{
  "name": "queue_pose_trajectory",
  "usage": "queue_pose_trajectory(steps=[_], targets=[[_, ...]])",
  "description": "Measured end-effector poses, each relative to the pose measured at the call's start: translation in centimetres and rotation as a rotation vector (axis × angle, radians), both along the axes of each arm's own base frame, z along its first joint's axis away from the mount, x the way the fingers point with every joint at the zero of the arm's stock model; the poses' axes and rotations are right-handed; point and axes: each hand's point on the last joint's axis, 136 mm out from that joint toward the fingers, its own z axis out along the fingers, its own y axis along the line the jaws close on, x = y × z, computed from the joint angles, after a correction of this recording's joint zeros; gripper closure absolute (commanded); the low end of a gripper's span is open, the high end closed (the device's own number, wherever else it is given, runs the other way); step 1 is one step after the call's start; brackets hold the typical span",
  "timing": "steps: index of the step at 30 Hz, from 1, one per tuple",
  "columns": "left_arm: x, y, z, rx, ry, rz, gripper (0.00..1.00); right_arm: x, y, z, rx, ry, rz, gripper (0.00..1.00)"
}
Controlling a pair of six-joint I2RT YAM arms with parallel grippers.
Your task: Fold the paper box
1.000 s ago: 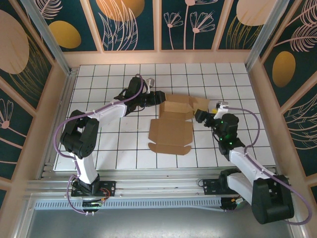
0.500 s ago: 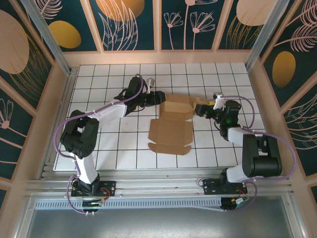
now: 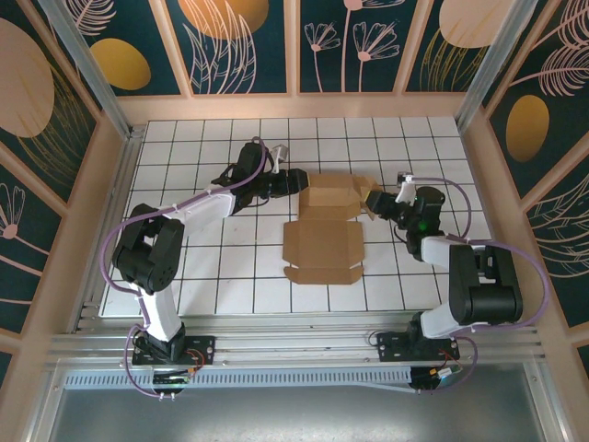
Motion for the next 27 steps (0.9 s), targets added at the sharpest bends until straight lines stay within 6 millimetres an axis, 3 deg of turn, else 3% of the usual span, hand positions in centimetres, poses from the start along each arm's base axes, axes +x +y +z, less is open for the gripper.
queue_pose_trajectory(steps=[12, 20, 27], targets=[[0.0, -0.4, 0.3, -0.010, -0.013, -0.001, 0.45, 1.0, 1.1, 0.0, 0.003, 0.069, -0.078, 0.79], [0.1, -0.4, -0.3, -0.005, -0.011, 0.004, 0.46, 1.2, 1.2, 0.4, 0.063, 0.126, -0.129, 0.79], [0.3, -0.4, -0.5, -0.002, -0.012, 0.009, 0.47, 1.7, 2.1, 2.1, 0.106, 0.117, -0.125, 0.80]])
